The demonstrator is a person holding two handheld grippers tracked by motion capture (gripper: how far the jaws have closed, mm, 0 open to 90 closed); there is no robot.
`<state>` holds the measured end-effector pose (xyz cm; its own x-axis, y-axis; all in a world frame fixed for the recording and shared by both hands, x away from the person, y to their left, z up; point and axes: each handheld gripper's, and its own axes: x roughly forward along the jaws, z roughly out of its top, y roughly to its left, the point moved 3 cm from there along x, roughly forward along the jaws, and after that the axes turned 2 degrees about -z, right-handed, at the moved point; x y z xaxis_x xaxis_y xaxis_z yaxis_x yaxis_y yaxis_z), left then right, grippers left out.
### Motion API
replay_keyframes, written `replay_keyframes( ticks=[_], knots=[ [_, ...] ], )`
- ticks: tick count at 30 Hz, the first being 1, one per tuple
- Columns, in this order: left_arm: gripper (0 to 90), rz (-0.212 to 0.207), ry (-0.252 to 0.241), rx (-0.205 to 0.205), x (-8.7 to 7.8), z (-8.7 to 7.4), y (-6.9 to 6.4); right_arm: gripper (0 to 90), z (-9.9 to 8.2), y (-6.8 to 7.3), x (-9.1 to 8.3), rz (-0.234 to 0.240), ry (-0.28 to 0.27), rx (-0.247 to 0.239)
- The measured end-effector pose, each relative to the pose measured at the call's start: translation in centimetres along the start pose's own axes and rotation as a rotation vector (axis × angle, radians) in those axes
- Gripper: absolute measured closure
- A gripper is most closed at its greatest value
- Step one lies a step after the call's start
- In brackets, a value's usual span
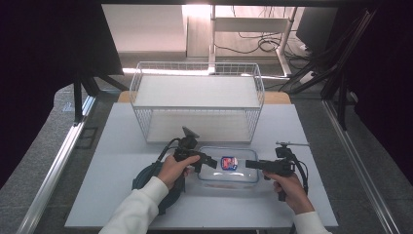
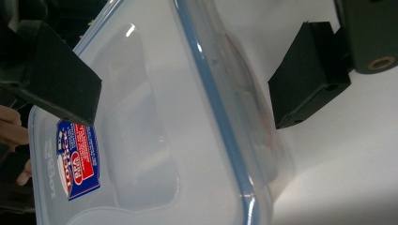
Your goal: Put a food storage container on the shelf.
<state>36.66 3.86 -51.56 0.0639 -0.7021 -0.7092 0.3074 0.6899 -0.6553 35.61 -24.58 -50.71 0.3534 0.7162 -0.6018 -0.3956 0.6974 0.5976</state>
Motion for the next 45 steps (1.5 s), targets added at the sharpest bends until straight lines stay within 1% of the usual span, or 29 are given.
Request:
replay_keyframes(
  ticks=[1,2,4,6,9,11,12,13,14,15,16,17,19,21,22,23,25,31,34,35,37,38,39,42,43,45],
  knots=[
    [8.7,-0.002,0.004,-0.001,0.1,0.0,0.0,9.1,-0.1,0.0,0.2,0.001,0.010,0.005],
    [8.7,-0.014,0.014,-0.007,0.3,0.1,-0.1,9.0,-0.1,-0.1,0.3,-0.001,0.015,0.010],
    [8.5,-0.017,0.016,-0.013,0.4,0.1,-0.1,9.0,-0.2,-0.1,0.5,-0.001,0.022,0.014],
    [7.8,-0.017,0.016,-0.019,0.4,0.1,-0.1,9.0,-0.3,-0.2,0.8,0.006,0.043,0.019],
    [9.2,-0.019,0.015,-0.028,0.3,0.2,-0.1,8.7,-0.6,-0.2,1.2,0.020,0.069,0.032],
    [10.3,-0.019,0.017,-0.032,0.2,0.1,-0.1,9.6,-0.7,-0.3,1.4,0.011,0.080,0.047],
    [11.9,-0.017,0.020,-0.030,0.1,0.1,0.0,11.8,-0.8,-0.4,1.5,0.000,0.093,0.080],
    [11.9,-0.016,0.017,-0.036,0.1,0.1,-0.1,11.8,-0.8,-0.4,1.5,0.000,0.093,0.080],
    [12.8,-0.011,0.017,-0.034,0.0,0.1,-0.1,12.6,-0.8,-0.4,1.5,0.001,0.099,0.093],
    [15.6,-0.005,0.013,-0.036,-0.1,0.1,-0.3,17.6,-0.7,-0.4,1.2,-0.006,0.093,0.097],
    [15.6,0.004,0.011,-0.030,-0.3,0.1,-0.3,17.6,-0.7,-0.4,1.2,-0.006,0.093,0.097],
    [19.6,0.013,0.003,-0.030,-0.4,0.1,-0.5,24.4,-0.6,-0.4,0.7,-0.016,0.078,0.093],
    [24.8,0.034,-0.022,-0.030,-1.0,0.1,-0.6,32.0,-0.4,-0.3,0.2,-0.027,0.051,0.088],
    [26.6,0.029,-0.026,-0.031,-1.0,0.0,-0.6,33.4,-0.4,-0.4,0.0,-0.028,0.046,0.088],
    [26.9,0.025,-0.028,-0.032,-1.0,0.0,-0.5,34.9,-0.4,-0.6,-0.1,-0.016,0.043,0.106],
    [27.0,0.024,-0.024,-0.027,-1.1,0.0,-0.4,35.8,-0.4,-0.7,-0.1,-0.008,0.040,0.112],
    [27.0,0.023,-0.035,-0.033,-1.0,-0.1,-0.5,36.4,-0.4,-0.8,-0.2,-0.004,0.039,0.118],
    [27.1,0.017,-0.050,-0.033,-1.0,-0.2,-0.4,37.9,-0.5,-1.0,-0.3,0.008,0.032,0.123],
    [27.1,0.016,-0.050,-0.023,-1.1,-0.3,-0.3,38.5,-0.5,-1.0,-0.3,0.012,0.034,0.125],
    [27.7,0.015,-0.058,-0.030,-1.0,-0.3,-0.4,39.0,-0.5,-1.0,-0.4,0.014,0.033,0.126],
    [30.3,-0.005,-0.069,-0.048,-1.3,-0.4,-0.1,39.9,-0.5,-1.1,-0.4,0.017,0.029,0.127],
    [31.5,-0.005,-0.069,-0.048,-1.3,-0.4,-0.1,39.9,-0.5,-1.1,-0.4,0.017,0.029,0.127],
    [31.5,-0.012,-0.077,-0.059,-1.3,-0.4,-0.1,40.4,-0.5,-1.0,-0.5,0.018,0.030,0.137],
    [33.9,-0.026,-0.084,-0.063,-1.5,-0.6,0.0,41.6,-0.6,-0.9,-0.6,0.014,0.022,0.141],
    [34.4,-0.026,-0.086,-0.061,-1.6,-0.6,0.0,42.2,-0.6,-0.9,-0.6,0.016,0.016,0.149],
    [35.2,-0.025,-0.088,-0.055,-1.7,-0.7,-0.1,43.1,-0.6,-1.0,-0.7,0.017,0.008,0.147]
  ],
)
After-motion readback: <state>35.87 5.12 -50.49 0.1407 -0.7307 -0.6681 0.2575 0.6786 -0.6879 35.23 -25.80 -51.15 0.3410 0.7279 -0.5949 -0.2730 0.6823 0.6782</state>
